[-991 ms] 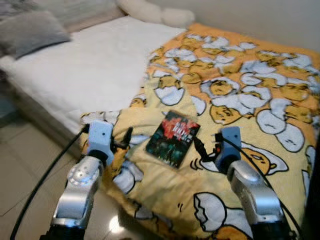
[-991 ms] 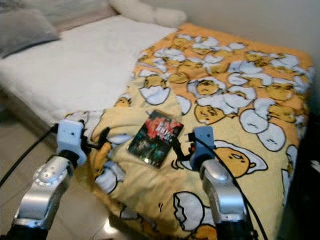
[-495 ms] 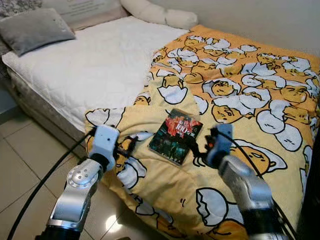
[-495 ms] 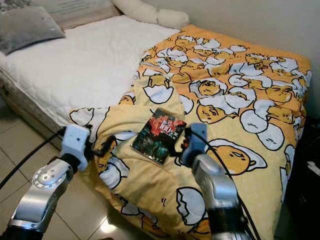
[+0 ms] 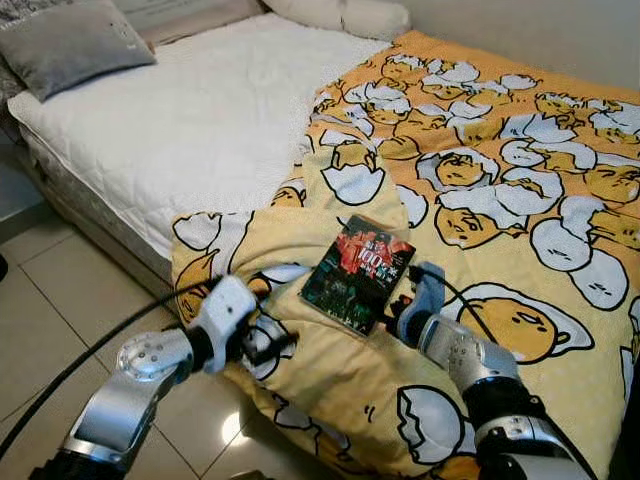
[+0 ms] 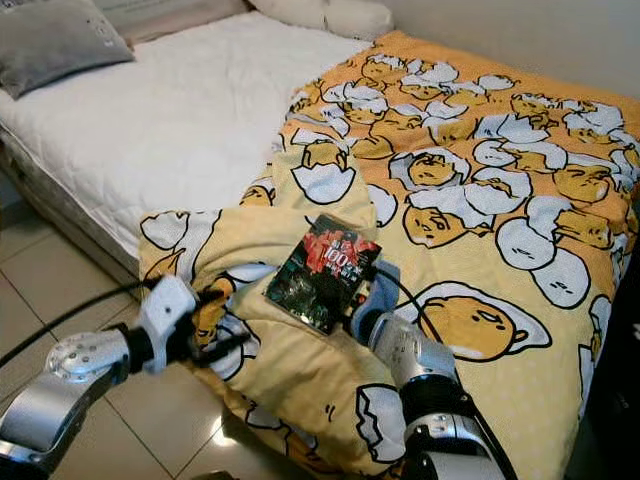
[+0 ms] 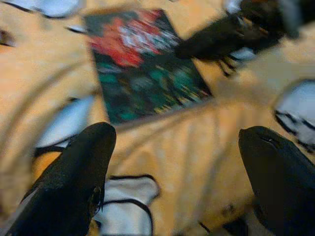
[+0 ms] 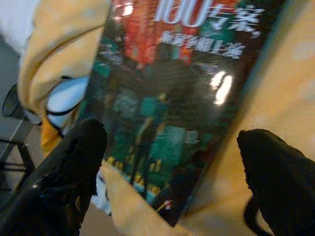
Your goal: Clean up the room
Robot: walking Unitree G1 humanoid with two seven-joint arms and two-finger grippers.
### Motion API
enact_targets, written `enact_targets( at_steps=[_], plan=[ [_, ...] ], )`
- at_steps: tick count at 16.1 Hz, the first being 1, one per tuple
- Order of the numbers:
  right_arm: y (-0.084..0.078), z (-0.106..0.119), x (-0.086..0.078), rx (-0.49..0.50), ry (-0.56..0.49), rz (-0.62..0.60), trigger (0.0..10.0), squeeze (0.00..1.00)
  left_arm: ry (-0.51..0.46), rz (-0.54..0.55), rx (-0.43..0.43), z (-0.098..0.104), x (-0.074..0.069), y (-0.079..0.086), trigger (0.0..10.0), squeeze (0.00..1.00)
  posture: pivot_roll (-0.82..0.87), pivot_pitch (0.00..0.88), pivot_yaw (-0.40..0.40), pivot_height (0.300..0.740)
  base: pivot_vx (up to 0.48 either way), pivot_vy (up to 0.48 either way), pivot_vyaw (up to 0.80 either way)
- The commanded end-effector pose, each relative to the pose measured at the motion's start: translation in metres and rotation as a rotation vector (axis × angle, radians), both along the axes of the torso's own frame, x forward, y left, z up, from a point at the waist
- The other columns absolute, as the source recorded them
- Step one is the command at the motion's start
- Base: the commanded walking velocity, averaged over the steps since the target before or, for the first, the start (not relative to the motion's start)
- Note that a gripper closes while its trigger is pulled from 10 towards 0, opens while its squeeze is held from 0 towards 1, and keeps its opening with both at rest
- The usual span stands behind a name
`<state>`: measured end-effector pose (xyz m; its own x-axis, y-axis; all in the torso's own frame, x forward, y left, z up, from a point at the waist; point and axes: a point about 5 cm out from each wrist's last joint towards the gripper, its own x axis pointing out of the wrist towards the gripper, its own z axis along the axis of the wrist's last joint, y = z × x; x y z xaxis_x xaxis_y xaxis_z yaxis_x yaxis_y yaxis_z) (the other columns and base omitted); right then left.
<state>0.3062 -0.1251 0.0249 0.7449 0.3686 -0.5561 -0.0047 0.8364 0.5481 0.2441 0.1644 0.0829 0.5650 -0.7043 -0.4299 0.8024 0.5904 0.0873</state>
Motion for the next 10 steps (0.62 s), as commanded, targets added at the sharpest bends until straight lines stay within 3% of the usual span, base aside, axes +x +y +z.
enact_targets(
  at_steps=[1, 6, 10],
  plan=[
    [-0.003, 0.005, 0.007, 0.0, -0.026, -0.033, 10.0, 0.0, 0.01, -0.04, 0.004, 0.003, -0.003, -0.001, 10.0, 1.0, -0.05, 0.0, -0.003, 0.74, 0.0, 0.0, 0.0],
    [-0.001, -0.001, 0.005, 0.088, 0.001, -0.046, 10.0, 0.0, 0.041, -0.079, 0.016, 0.005, -0.007, 0.004, 10.0, 1.0, -0.05, 0.0, 0.018, 0.74, 0.0, 0.0, 0.0],
    [0.001, -0.009, 0.004, 0.074, 0.021, -0.053, 10.0, 0.0, 0.04, -0.086, 0.029, 0.009, -0.009, 0.007, 10.0, 1.0, -0.01, 0.0, 0.024, 0.74, 0.0, 0.0, 0.0]
  ],
)
